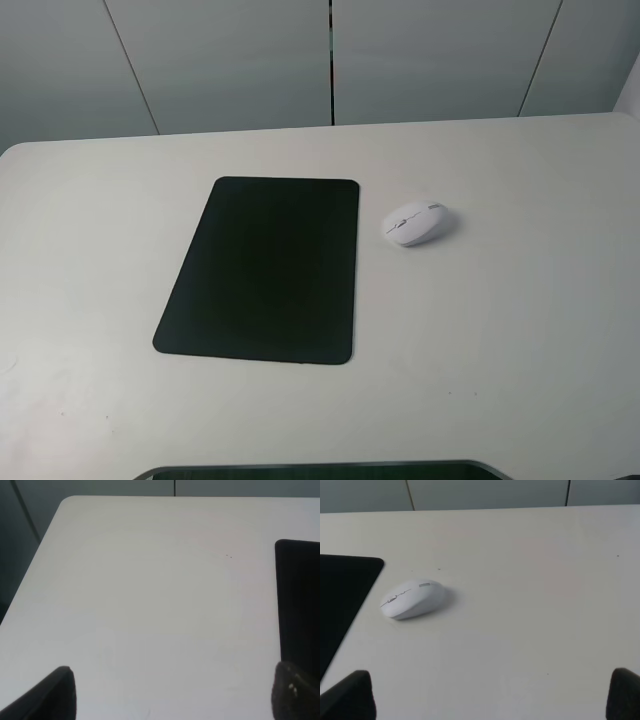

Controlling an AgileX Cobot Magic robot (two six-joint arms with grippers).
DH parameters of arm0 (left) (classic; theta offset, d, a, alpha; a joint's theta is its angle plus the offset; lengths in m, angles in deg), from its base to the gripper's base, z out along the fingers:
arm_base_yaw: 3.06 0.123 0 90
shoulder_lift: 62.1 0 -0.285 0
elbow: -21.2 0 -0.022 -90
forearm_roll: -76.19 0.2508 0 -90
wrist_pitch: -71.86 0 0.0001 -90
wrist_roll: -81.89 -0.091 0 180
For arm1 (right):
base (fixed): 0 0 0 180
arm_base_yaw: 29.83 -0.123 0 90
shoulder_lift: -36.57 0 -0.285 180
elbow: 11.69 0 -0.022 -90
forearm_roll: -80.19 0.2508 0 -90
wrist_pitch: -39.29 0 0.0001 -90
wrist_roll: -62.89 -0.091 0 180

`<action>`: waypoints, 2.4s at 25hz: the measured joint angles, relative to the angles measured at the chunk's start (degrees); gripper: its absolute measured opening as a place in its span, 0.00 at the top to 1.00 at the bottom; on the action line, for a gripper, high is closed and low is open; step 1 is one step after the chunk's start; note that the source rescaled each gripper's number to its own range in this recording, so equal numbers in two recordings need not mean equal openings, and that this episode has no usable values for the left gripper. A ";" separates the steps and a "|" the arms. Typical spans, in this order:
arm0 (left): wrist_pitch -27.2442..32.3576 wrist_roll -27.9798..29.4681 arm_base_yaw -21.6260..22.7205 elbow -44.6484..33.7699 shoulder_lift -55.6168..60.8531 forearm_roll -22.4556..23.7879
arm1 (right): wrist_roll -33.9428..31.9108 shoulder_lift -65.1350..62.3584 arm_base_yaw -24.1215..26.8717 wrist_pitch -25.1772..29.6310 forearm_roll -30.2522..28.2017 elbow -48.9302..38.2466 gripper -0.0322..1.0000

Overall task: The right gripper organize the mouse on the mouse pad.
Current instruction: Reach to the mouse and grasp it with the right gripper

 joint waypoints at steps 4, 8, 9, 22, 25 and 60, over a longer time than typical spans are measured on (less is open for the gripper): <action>0.00 0.00 0.00 0.00 0.00 0.00 | 0.00 -0.10 0.00 0.10 0.00 0.20 0.00; 0.00 0.00 0.00 0.00 0.00 0.00 | 0.00 -0.08 0.00 0.62 0.00 1.26 0.00; 0.00 0.00 0.00 0.00 0.00 0.00 | 0.00 -0.08 0.00 0.62 0.00 1.69 0.00; 0.00 0.00 0.00 0.00 0.00 0.00 | 6.49 21.46 0.00 -1.36 -0.22 11.79 0.00; 0.00 0.00 0.00 0.00 0.00 0.00 | 11.82 29.44 0.00 -1.51 0.65 16.61 0.00; 0.00 0.00 0.00 0.00 0.00 0.00 | 70.59 92.15 -11.62 1.03 13.22 45.20 0.00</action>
